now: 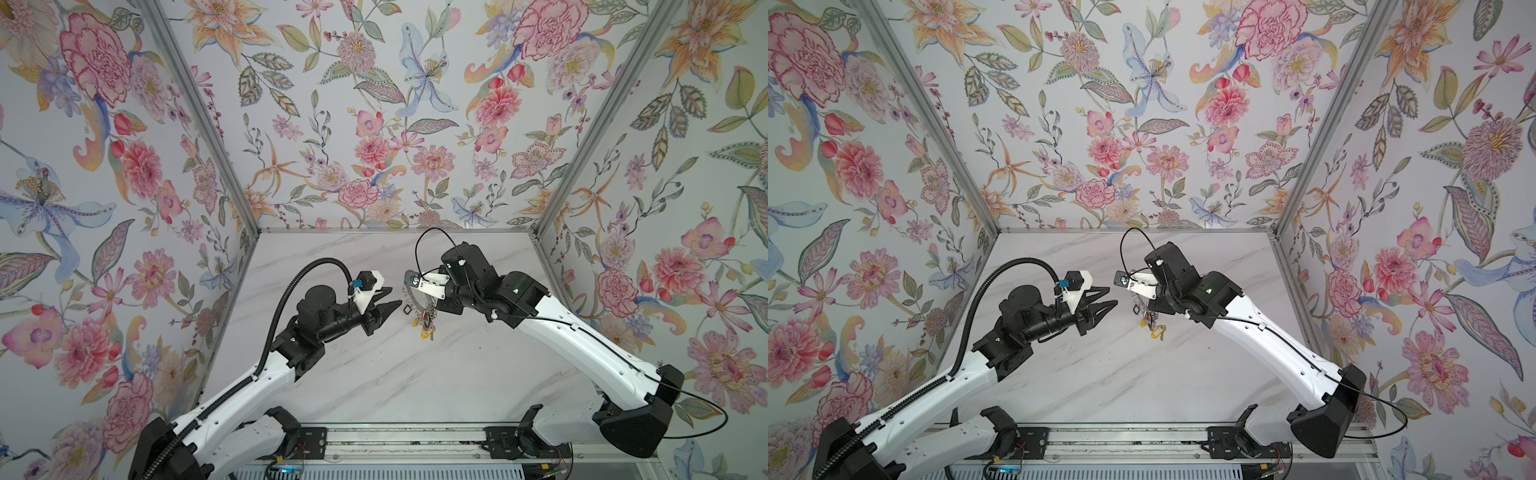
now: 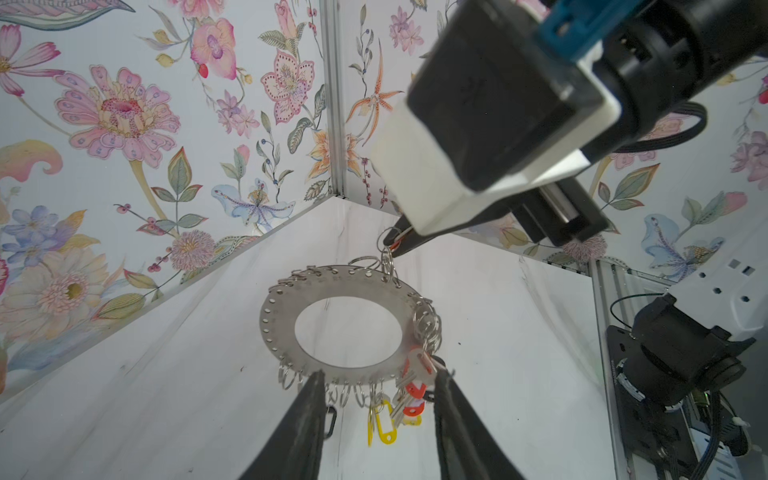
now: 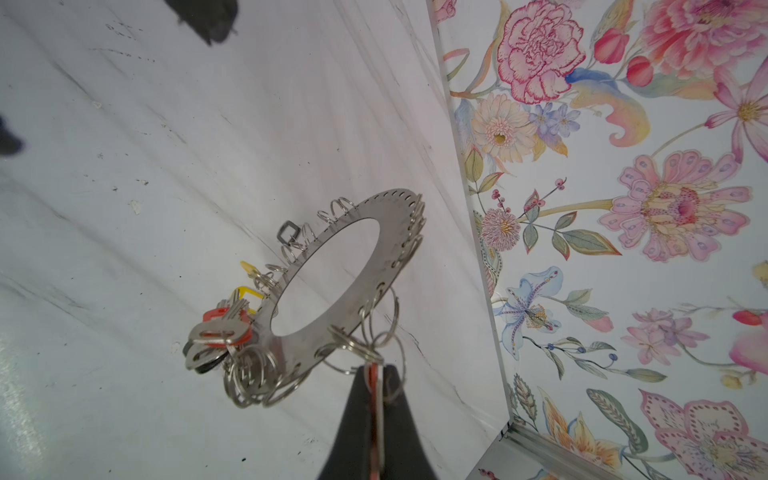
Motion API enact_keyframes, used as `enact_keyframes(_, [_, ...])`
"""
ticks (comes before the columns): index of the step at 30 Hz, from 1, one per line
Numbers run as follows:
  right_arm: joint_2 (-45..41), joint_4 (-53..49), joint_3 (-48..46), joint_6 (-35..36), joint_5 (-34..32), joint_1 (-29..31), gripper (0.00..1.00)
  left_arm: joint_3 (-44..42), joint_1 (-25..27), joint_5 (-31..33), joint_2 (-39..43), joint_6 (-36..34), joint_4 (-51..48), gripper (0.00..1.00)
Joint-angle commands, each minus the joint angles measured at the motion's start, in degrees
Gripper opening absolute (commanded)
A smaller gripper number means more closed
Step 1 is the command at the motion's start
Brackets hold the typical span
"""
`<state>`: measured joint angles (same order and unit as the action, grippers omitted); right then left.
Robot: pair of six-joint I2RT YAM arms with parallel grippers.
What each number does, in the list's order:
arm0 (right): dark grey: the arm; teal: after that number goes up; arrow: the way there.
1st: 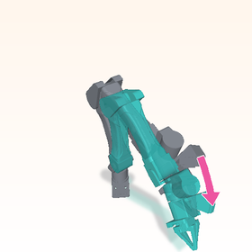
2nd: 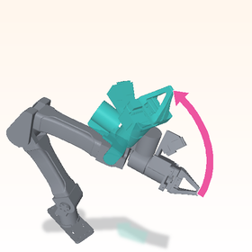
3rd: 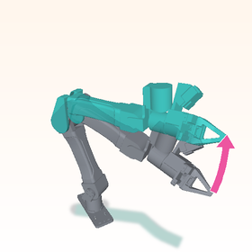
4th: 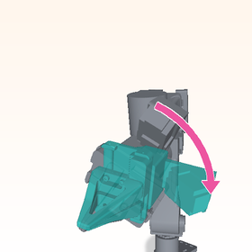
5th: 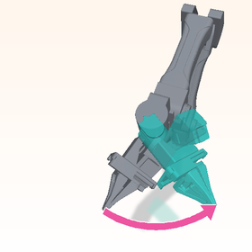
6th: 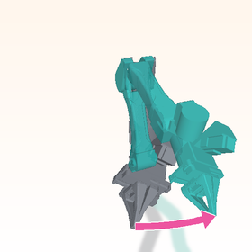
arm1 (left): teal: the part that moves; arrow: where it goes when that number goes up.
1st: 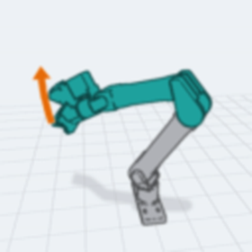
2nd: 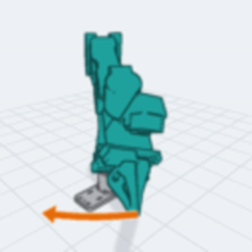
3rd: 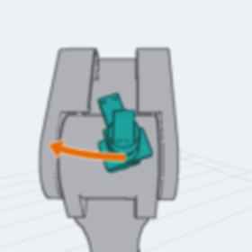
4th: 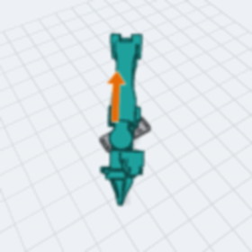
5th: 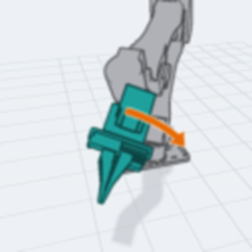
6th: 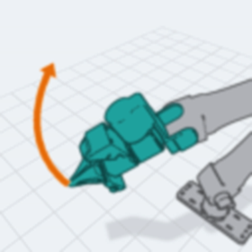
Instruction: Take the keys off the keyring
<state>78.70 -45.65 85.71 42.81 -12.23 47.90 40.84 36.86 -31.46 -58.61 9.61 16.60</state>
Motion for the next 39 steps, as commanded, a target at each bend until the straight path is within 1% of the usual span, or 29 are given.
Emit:
enact_keyframes(1, [0.1,1.3,3.1,0.5,2.1,1.1,0.00,-0.8,0.2,-4.9,-1.8,0.6,7.1,0.43])
enact_keyframes(6, [-0.2,1.3,4.0,-1.0,7.3,1.2,0.00,-1.2,1.6,-5.1,-4.0,0.5,11.6,0.42])
enact_keyframes(10, [-0.4,1.3,4.4,-2.0,9.8,1.3,0.00,-1.2,1.8,-5.0,-5.1,1.6,15.6,0.40])
enact_keyframes(14, [-0.6,1.3,4.5,-2.8,11.9,1.3,0.00,-0.2,1.8,-5.0,-6.3,1.9,16.3,0.35])
enact_keyframes(18, [-0.5,1.3,4.6,-2.9,12.2,1.4,0.00,0.2,1.9,-5.1,-7.3,1.7,15.4,0.33])
enact_keyframes(23, [-0.4,1.3,4.6,-3.3,12.7,1.4,0.00,0.0,2.5,-4.4,-8.0,1.8,15.6,0.33])
enact_keyframes(29, [-0.3,1.3,5.1,-3.4,13.5,1.4,0.00,2.3,2.3,-3.2,-10.4,0.6,14.2,0.31])
enact_keyframes(34, [-0.6,1.2,4.8,-3.6,13.6,1.4,0.00,3.7,2.3,0.0,-11.4,0.1,13.5,0.25])
enact_keyframes(39, [-0.7,1.2,4.0,-3.5,12.2,1.6,0.00,4.3,2.4,-0.3,-12.0,0.7,14.3,0.20])
